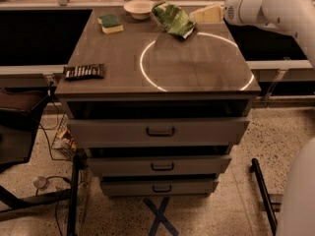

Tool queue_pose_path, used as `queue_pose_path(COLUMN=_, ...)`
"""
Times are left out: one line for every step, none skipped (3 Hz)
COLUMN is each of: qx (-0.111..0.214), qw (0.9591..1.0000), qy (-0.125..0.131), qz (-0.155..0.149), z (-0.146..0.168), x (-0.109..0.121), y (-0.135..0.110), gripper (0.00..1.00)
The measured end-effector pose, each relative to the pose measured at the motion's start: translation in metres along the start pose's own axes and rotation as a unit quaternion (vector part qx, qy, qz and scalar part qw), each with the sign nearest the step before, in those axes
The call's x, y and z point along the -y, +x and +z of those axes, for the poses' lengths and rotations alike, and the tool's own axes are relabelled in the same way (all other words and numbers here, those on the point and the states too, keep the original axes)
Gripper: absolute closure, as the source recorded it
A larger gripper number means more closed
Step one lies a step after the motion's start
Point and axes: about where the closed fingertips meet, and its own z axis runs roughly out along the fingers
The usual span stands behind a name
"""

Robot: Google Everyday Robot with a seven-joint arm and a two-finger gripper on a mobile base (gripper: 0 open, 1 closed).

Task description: Move green jalapeno chip bag near rxbar chocolate

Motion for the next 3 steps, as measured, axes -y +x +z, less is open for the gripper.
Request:
queue_pose_path(qx=-0.003, qw=1.0000, qy=-0.003, qz=0.001, z=0.025, x=0.003, y=0.000, gripper=0.00)
queue_pose_path(qx=-0.007, qw=0.9999, qy=-0.006, qz=0.007, z=0.054, x=0.000, y=0.004, gripper=0.00)
queue_pose_path(qx=-0.006, qw=0.9997, qy=-0.007, qz=0.023, z=0.077, x=-0.010, y=0.003, gripper=0.00)
